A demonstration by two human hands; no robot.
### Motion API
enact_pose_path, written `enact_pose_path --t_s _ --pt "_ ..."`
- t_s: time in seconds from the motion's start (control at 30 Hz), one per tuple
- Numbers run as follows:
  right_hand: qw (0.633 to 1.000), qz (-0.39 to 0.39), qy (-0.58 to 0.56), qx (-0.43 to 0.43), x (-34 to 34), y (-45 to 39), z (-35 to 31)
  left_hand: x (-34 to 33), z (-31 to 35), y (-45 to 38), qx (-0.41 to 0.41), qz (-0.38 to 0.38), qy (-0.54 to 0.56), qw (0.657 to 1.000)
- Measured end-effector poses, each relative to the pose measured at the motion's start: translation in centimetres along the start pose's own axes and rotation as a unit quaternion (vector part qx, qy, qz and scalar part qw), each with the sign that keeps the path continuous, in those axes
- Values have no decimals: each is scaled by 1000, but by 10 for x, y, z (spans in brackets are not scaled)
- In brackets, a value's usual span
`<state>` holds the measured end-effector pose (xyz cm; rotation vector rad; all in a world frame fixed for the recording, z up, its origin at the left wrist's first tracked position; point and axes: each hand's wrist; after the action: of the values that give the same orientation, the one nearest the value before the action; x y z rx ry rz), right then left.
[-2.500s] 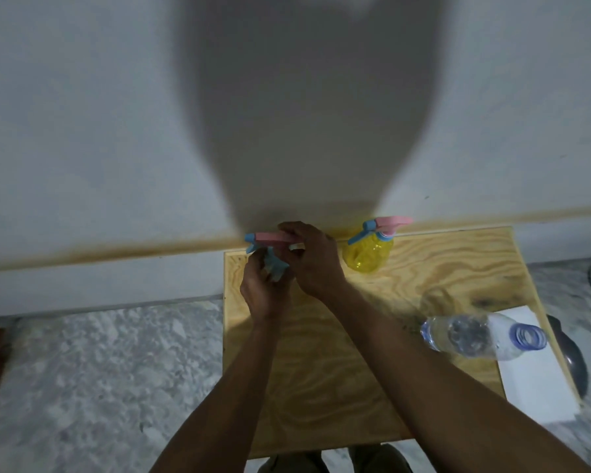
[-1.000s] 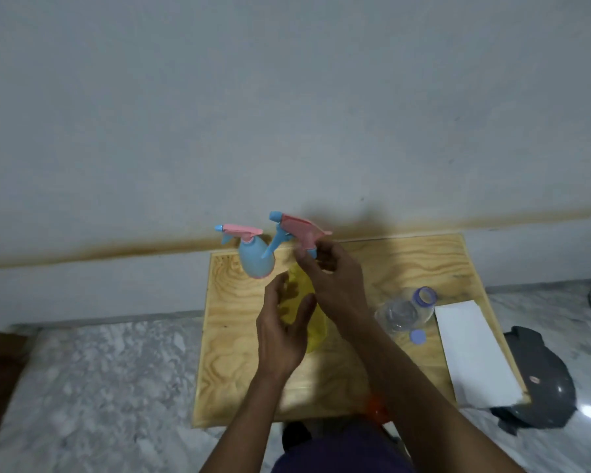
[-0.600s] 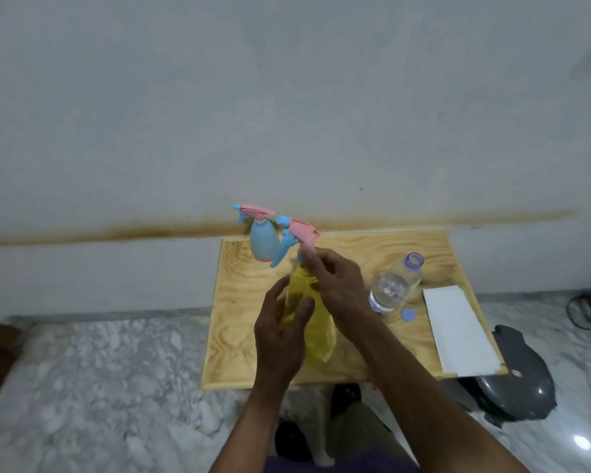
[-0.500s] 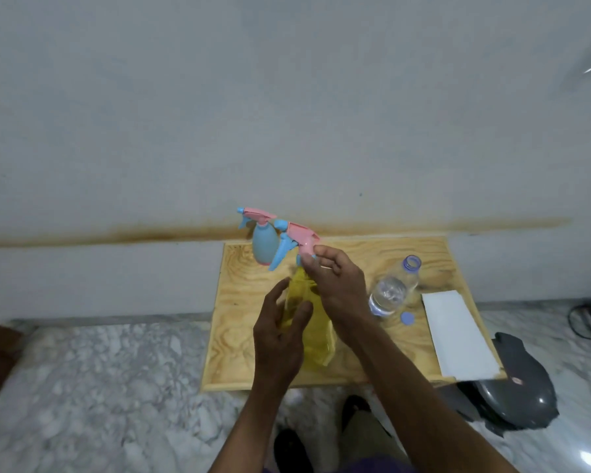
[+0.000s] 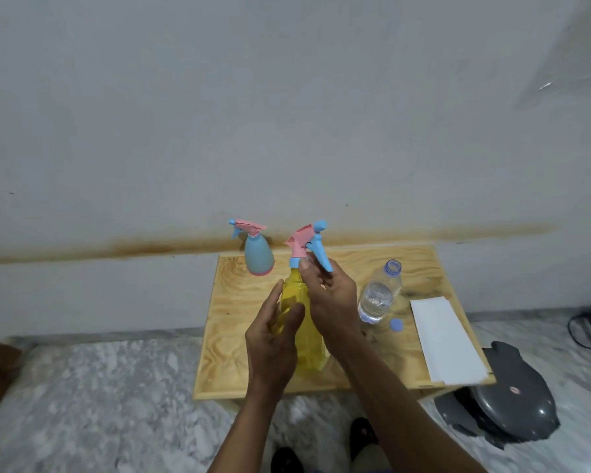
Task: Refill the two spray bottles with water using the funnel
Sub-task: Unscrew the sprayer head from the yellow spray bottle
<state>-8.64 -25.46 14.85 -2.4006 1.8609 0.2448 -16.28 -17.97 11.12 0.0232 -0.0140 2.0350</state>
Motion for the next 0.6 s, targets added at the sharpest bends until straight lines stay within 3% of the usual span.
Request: enact_pose_path --t_s 0.6 --pt "999 17 -2 -36 -11 -5 1 3 8 2 -17 8 -13 1000"
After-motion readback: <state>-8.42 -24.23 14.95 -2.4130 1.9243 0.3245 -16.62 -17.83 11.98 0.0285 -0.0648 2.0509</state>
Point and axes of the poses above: each hand's wrist, its own y-axis away from the middle knuckle, its own x-axis out of the back of the hand, z = x × y, and after that the axes turned 8 degrees about -z, right-handed
